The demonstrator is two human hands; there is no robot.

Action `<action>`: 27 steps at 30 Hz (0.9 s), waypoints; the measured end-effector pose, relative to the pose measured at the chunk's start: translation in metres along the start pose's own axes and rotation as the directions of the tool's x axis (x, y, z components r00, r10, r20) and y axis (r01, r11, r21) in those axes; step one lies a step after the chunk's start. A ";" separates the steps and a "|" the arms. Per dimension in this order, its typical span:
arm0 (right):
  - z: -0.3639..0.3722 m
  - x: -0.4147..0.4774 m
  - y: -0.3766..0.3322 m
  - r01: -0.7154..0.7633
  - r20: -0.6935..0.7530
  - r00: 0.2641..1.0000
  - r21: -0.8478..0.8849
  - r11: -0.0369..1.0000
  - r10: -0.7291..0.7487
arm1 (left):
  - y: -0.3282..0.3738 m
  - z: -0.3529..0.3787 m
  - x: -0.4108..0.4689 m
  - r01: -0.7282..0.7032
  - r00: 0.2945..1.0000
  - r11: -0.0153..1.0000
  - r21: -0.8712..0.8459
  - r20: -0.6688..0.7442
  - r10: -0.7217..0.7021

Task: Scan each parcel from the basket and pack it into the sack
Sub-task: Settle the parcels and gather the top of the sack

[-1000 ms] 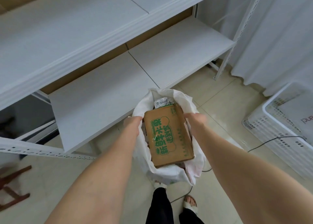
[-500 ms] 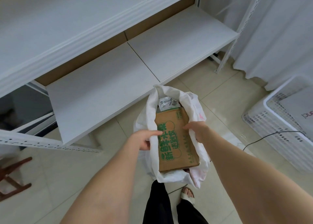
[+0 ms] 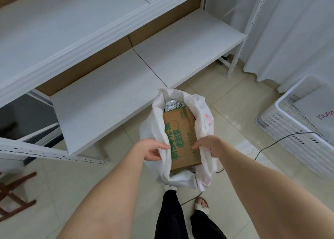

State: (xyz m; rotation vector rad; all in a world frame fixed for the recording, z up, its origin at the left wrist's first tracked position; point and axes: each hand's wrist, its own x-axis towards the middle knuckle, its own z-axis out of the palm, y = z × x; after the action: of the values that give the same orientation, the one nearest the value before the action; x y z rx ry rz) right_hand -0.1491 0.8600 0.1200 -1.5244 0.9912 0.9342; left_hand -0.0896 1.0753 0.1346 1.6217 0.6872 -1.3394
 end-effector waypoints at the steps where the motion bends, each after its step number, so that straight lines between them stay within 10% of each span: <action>1: 0.003 -0.002 0.002 -0.015 -0.041 0.999 -0.146 0.989 0.009 | -0.002 0.004 0.000 0.005 1.000 1.000 0.028 0.003 -0.005; 4: -0.002 -0.013 -0.005 -0.016 -0.170 0.985 -0.261 0.965 -0.030 | 0.001 0.010 -0.002 -0.036 0.996 0.996 0.084 -0.082 0.043; 11: -0.012 -0.048 -0.046 0.136 -0.143 0.983 0.143 0.980 -0.115 | 0.048 -0.014 -0.049 -0.198 0.948 0.980 0.004 -0.253 0.192; 16: -0.028 -0.059 -0.071 0.351 -0.521 0.846 0.393 0.850 -0.109 | 0.060 -0.051 -0.067 -0.255 0.574 0.944 0.208 -0.754 0.321; 23: -0.036 -0.062 -0.097 0.520 -0.761 0.620 0.215 0.826 -0.192 | 0.080 -0.082 -0.090 -0.252 0.291 0.923 0.291 -0.887 0.359; 27: -0.030 -0.065 -0.093 0.463 -0.703 0.669 0.136 0.876 -0.244 | 0.069 -0.085 -0.082 -0.204 0.388 0.933 0.297 -0.850 0.355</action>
State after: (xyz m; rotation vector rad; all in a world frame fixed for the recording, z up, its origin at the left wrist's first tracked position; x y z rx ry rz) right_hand -0.0832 0.8485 0.2169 -1.7275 1.1954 -0.1010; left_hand -0.0130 1.1298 0.2340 2.4477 0.8550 -0.1312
